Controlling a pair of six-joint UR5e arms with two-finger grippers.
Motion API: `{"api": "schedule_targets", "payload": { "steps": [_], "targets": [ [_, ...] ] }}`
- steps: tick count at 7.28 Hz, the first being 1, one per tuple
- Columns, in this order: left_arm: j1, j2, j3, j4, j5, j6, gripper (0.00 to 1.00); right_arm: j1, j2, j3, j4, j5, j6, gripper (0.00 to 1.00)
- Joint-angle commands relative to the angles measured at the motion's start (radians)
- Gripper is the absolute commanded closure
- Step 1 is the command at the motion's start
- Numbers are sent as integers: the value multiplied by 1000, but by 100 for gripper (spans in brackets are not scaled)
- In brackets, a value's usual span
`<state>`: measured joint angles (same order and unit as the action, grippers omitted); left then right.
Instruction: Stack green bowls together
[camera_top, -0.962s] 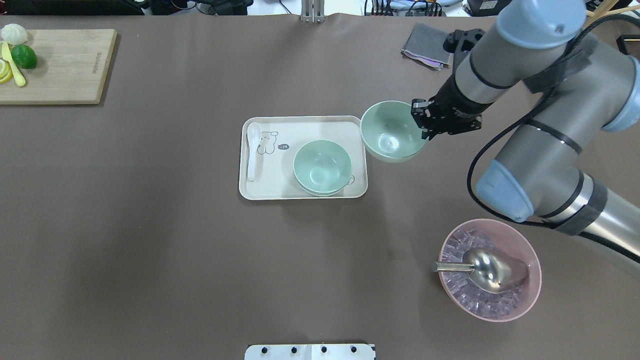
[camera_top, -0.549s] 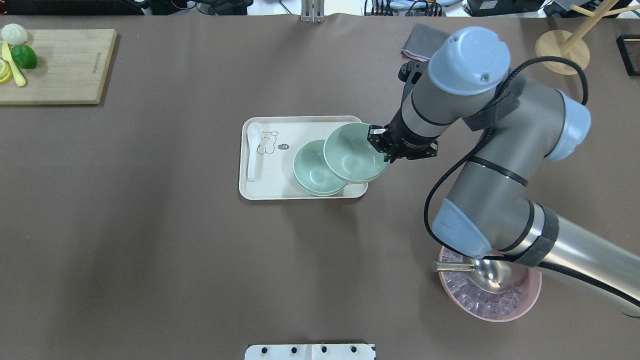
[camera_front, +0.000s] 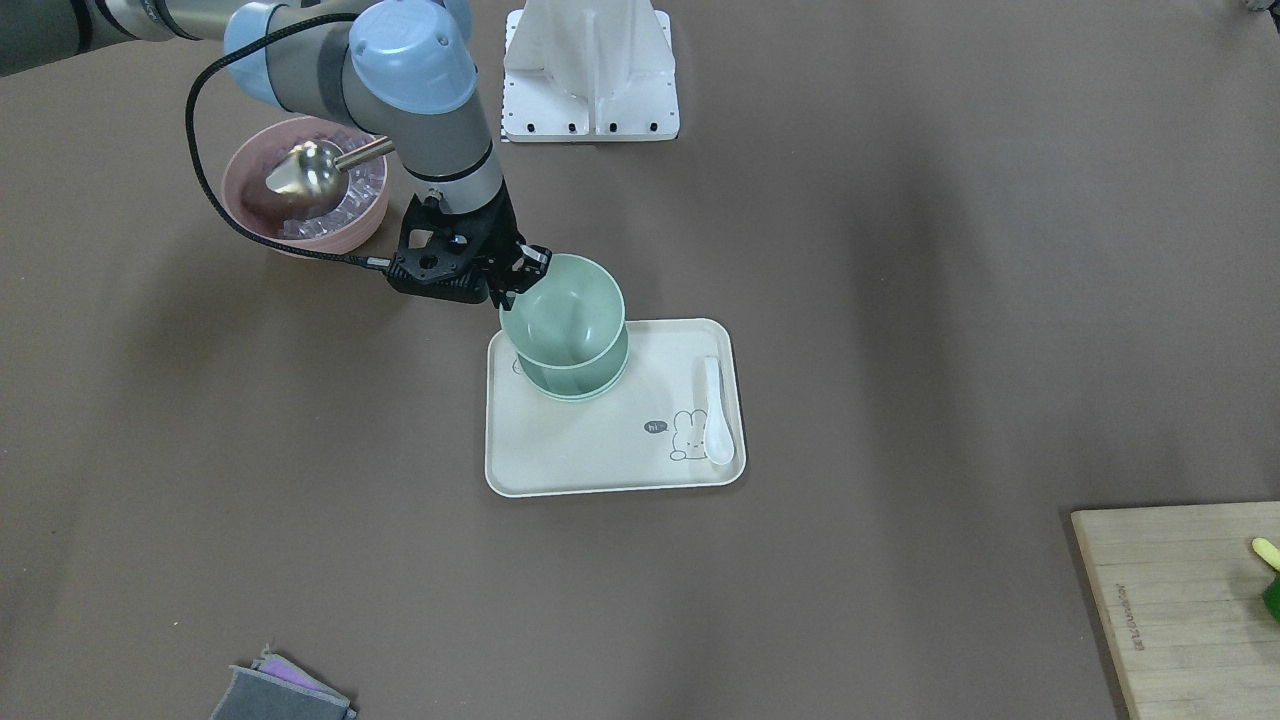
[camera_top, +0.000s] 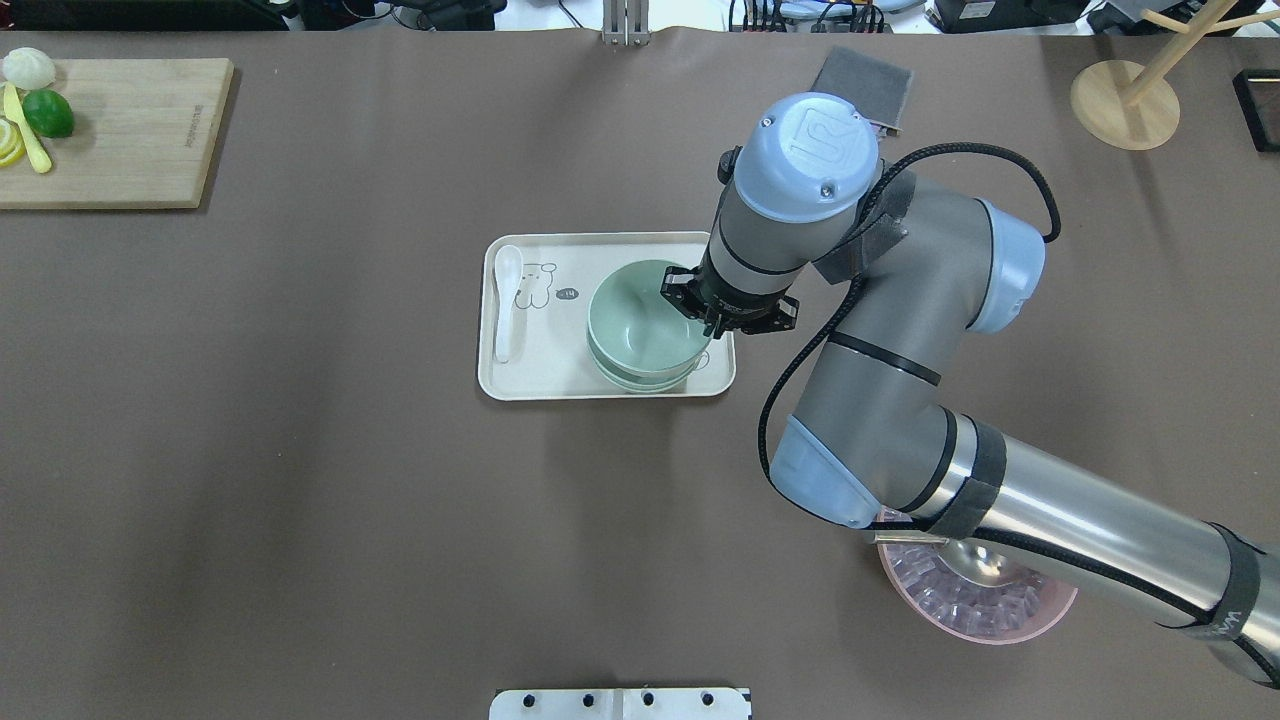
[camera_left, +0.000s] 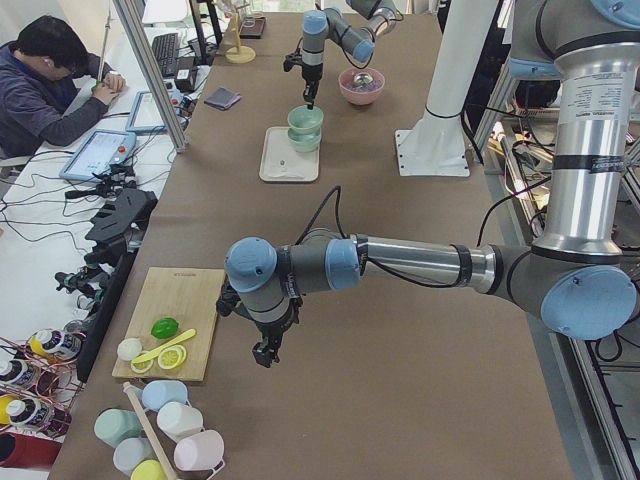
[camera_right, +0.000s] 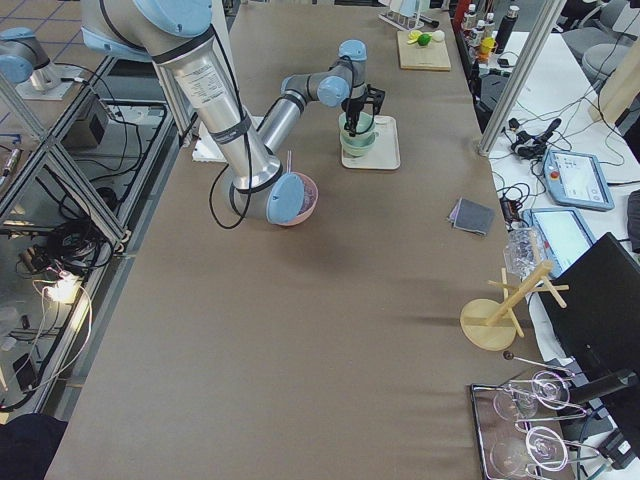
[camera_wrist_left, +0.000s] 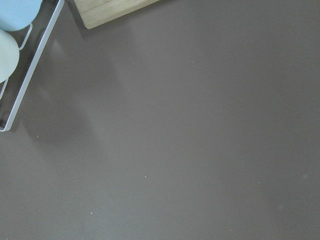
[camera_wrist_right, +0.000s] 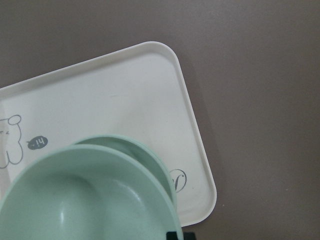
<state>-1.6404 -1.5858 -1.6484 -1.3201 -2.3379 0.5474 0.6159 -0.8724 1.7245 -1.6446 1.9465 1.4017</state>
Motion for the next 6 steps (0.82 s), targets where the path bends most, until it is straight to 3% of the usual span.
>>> {"api": "schedule_targets", "payload": {
  "steps": [1, 3, 6],
  "targets": [
    [1, 1, -1, -2, 0, 2, 2, -2, 26, -51, 5, -3, -4, 100],
    [1, 1, -1, -2, 0, 0, 2, -2, 41, -117, 75, -9, -1, 100],
    [2, -2, -1, -2, 0, -4, 2, -2, 24, -126, 88, -9, -1, 100]
  ]
}}
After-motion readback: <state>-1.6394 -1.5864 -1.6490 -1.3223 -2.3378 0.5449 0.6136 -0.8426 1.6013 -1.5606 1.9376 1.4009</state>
